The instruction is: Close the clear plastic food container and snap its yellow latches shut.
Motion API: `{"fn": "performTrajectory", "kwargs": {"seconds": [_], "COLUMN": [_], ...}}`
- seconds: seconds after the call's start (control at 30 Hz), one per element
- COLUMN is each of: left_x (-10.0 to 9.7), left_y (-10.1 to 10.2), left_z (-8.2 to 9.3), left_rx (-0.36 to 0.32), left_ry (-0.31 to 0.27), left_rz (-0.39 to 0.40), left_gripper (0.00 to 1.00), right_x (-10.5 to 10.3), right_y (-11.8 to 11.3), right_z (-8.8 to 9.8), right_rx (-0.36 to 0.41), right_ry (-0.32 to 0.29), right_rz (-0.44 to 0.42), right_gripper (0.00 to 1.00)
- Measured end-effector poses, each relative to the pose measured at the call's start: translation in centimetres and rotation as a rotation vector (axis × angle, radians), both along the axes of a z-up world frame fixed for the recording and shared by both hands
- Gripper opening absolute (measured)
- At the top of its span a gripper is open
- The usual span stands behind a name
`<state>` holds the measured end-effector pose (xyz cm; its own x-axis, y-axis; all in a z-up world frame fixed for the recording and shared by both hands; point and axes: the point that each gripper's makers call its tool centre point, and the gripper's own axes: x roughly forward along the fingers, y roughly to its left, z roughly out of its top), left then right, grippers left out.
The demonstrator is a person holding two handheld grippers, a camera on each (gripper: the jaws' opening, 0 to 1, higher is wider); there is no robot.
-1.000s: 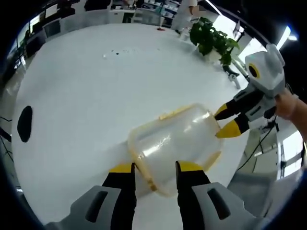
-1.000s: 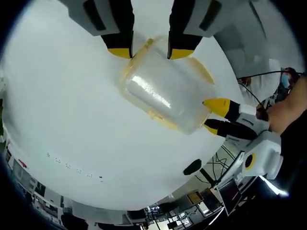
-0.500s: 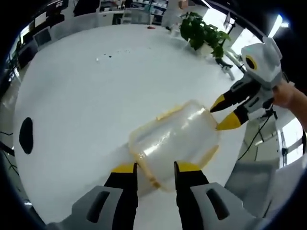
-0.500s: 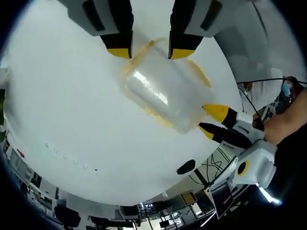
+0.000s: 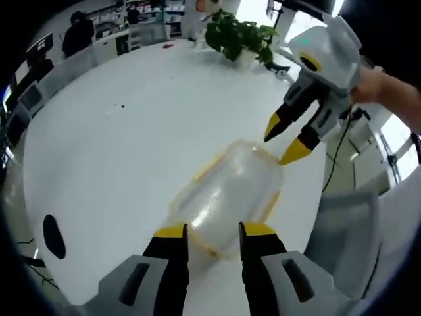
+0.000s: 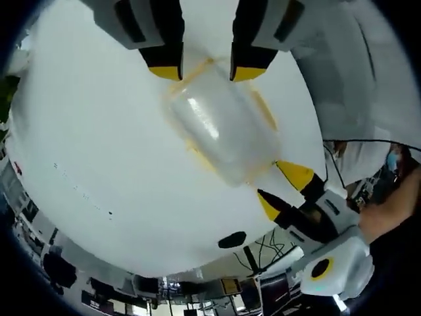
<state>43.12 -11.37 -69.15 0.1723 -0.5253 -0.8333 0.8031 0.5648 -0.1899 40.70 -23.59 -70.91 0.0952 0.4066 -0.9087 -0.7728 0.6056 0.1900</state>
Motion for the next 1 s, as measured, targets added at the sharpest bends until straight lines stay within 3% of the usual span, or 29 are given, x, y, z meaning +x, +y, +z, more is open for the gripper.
{"fn": "performTrajectory", "kwargs": {"seconds": [0.1,0.17,0.33,0.63,0.77,1.0], "left_x": [-0.1,-0.1,-0.7,-1.1,-1.2,-1.1], "left_y": [0.0,0.0,-1.7,-3.0,-3.6,-4.6], "left_z": [0.0,0.0,0.7,0.2,0.0,-0.4], "left_rx": [0.021,0.029,-0.025,0.001,0.014,-0.002], "left_ry": [-0.033,-0.047,-0.081,-0.11,-0.151,-0.139], "left_rz": [-0.06,-0.082,-0.209,-0.306,-0.368,-0.386], "left_gripper": [0.28,0.28,0.25,0.26,0.26,0.26], "right_x": [0.0,-0.2,-0.4,-0.2,0.4,0.7], "right_y": [0.3,0.9,1.7,2.9,3.3,4.4], "right_z": [0.1,0.2,0.3,0.2,0.2,-0.1], "right_rx": [0.0,0.007,0.016,0.028,0.023,0.031], "right_ry": [-0.011,-0.03,-0.046,-0.059,-0.083,-0.096], "right_rz": [0.025,0.091,0.147,0.228,0.24,0.284], "right_gripper": [0.25,0.27,0.24,0.21,0.19,0.17]}}
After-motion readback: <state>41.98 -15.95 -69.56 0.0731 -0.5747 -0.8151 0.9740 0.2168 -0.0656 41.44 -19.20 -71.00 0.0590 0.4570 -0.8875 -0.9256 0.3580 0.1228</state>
